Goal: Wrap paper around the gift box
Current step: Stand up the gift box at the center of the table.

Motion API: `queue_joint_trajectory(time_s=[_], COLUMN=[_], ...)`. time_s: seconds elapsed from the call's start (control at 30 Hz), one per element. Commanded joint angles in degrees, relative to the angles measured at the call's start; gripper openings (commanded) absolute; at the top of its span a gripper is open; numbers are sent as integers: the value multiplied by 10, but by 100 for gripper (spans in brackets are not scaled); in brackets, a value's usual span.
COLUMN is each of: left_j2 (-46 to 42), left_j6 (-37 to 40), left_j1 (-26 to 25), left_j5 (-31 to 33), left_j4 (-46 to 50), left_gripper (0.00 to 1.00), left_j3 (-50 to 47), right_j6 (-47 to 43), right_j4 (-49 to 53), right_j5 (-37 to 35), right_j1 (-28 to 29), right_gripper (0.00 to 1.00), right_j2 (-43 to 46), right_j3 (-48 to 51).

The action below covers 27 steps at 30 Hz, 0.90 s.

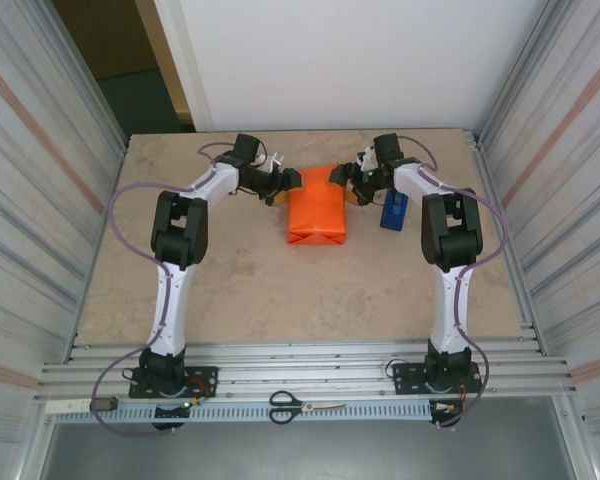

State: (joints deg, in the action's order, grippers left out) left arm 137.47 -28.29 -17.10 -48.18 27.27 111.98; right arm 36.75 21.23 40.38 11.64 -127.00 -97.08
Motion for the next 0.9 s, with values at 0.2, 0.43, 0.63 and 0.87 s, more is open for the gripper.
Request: queue_joint_trajectory(time_s=[0.2, 0.43, 0.63, 0.87], left_j2=[-112, -196, -258, -340], left_j6=[24, 17, 10, 7], left_j1=[-13, -22, -27, -31], left_j5=[-25, -16, -11, 0], left_j4=[-21, -50, -68, -92], left_gripper=[77, 80, 81, 85], left_j3=[-69, -158, -224, -324], right_j6=[-16, -8, -1, 1], right_j4=[-21, -46, -58, -74], right_j5=[28, 22, 12, -9], right_j1=[29, 39, 54, 72], right_gripper=[76, 78, 80, 84], right_j2=[118, 183, 231, 303], right_j3=[69, 141, 187, 250])
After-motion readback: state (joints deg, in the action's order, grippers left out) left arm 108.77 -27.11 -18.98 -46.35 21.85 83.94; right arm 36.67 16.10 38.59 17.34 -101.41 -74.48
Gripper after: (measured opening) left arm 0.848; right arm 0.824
